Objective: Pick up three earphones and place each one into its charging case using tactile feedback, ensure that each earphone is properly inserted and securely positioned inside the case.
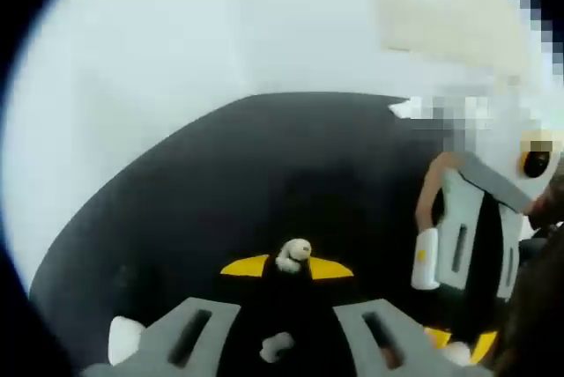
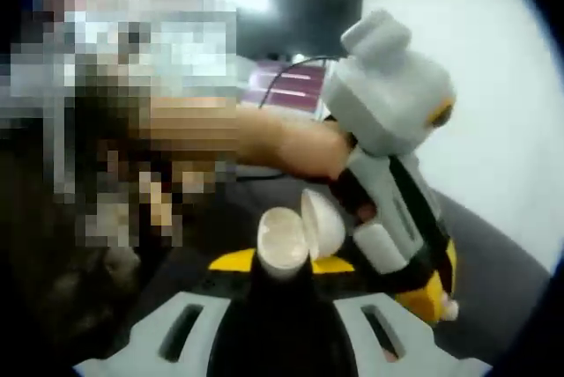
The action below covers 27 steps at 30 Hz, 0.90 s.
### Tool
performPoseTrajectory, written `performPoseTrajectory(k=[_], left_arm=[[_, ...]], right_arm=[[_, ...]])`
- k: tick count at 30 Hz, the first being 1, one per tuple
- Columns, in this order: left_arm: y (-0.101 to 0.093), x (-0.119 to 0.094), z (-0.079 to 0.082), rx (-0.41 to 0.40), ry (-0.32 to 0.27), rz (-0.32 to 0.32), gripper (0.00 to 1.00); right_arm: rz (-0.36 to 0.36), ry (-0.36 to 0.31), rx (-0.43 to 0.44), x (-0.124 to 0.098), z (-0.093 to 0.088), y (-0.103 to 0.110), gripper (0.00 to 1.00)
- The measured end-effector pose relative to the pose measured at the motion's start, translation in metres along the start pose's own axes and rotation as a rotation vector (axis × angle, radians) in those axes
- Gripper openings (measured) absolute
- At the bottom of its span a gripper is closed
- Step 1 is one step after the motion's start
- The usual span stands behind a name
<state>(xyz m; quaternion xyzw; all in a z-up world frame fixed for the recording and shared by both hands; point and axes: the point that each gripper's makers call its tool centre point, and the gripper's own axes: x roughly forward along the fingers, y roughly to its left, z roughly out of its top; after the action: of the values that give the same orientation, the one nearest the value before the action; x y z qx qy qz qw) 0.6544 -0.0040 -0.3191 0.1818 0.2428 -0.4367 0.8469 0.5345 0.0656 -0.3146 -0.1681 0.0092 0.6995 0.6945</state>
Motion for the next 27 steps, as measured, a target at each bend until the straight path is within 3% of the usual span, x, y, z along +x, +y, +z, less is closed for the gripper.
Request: performPoseTrajectory(k=[3,5,8,10,14,16,19,25,27], left_arm=[[0.003,-0.010,0.000,-0.028,-0.019,-0.009,0.19],[0.006,-0.023,0.006,-0.093,-0.076,-0.019,0.20],[0.027,-0.054,0.012,-0.122,-0.145,0.026,0.20],[0.043,-0.080,0.008,-0.125,-0.166,0.071,0.19],[0.072,-0.130,-0.019,-0.125,-0.194,0.162,0.16],[0.090,-0.145,-0.042,-0.203,-0.182,0.204,0.13],[0.097,-0.142,-0.059,-0.264,-0.185,0.166,0.11],[0.095,-0.122,-0.058,-0.196,-0.170,0.083,0.13],[0.089,-0.115,-0.052,-0.136,-0.171,0.020,0.13]], right_arm=[[0.001,0.000,0.001,0.000,0.000,0.000,0.22],[-0.001,0.000,-0.001,0.000,0.000,0.000,0.22],[-0.001,0.000,-0.001,0.000,0.000,0.000,0.22],[0.000,0.000,0.001,0.000,0.000,0.000,0.22],[0.001,-0.001,-0.002,0.000,0.000,0.000,0.22],[0.003,-0.001,0.000,0.000,0.000,0.000,0.22],[0.006,-0.002,0.003,0.000,0.000,0.000,0.22],[0.000,0.000,0.000,0.000,0.000,-0.001,0.22],[0.003,-0.001,0.003,0.000,0.000,-0.001,0.22]])
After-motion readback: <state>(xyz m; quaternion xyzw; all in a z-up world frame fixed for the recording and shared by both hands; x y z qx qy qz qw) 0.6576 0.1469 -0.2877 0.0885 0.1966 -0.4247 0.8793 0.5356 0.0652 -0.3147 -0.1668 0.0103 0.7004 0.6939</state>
